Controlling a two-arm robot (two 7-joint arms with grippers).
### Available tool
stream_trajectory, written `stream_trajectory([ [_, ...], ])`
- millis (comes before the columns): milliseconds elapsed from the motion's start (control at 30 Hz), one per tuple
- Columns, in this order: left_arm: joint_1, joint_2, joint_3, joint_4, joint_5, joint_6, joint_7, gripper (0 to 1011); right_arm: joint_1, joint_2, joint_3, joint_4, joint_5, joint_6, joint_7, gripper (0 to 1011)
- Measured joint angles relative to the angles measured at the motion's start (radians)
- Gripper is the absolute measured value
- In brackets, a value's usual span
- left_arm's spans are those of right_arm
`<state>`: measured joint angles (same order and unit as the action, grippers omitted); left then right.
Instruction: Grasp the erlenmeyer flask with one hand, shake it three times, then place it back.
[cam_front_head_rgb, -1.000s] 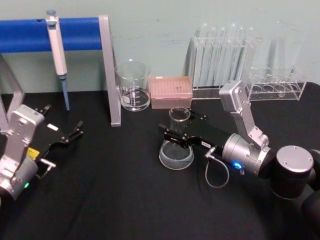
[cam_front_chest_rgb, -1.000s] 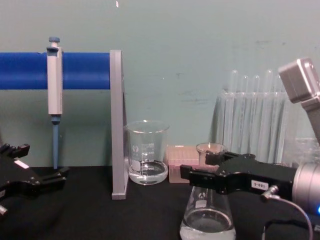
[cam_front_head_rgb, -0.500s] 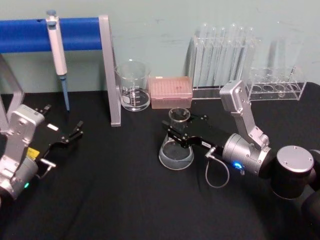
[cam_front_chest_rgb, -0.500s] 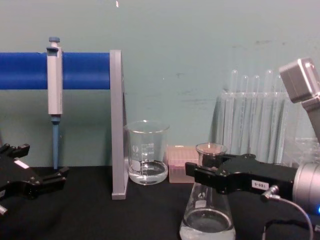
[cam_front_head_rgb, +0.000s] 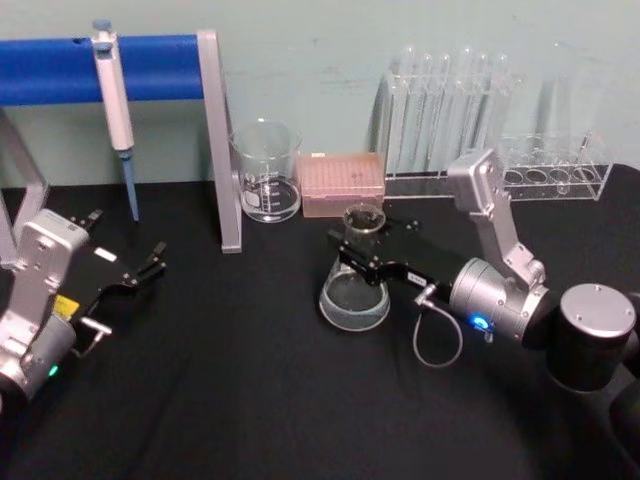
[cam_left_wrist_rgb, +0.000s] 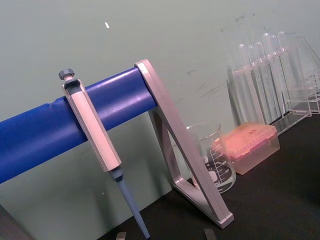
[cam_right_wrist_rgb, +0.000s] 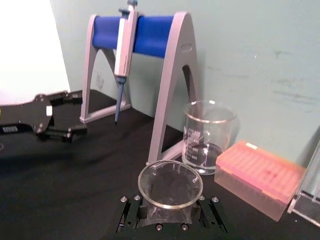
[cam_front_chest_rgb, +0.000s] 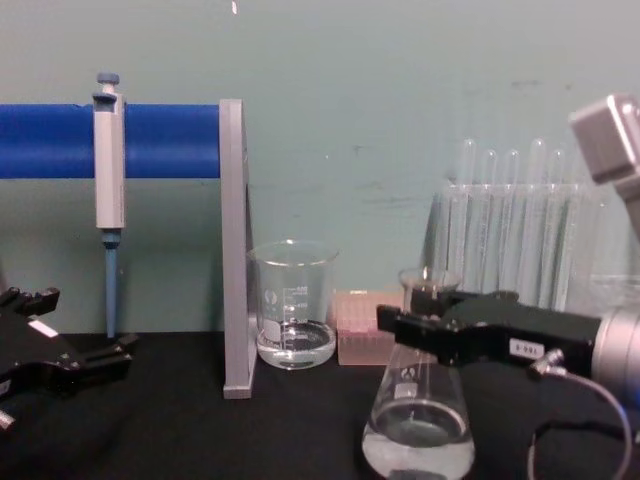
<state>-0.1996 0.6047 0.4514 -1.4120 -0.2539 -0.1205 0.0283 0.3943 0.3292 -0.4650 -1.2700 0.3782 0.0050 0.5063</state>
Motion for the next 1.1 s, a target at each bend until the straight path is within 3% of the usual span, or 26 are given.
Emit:
stream_trajectory([
  [233,0.000,0.000,0.000,0.000,0.000,0.000,0.000,1001,-0.008,0.022,0.021,-0.089,0.027,0.055,-0.008,453],
  [700,0.000,0.000,0.000,0.000,0.000,0.000,0.000,1001,-0.016,0.101,0.066,-0.298,0.104,0.165,-0.037,453],
  [1100,0.000,0.000,0.000,0.000,0.000,0.000,0.000,1001,-0.012,0.147,0.081,-0.364,0.151,0.173,-0.046,453],
])
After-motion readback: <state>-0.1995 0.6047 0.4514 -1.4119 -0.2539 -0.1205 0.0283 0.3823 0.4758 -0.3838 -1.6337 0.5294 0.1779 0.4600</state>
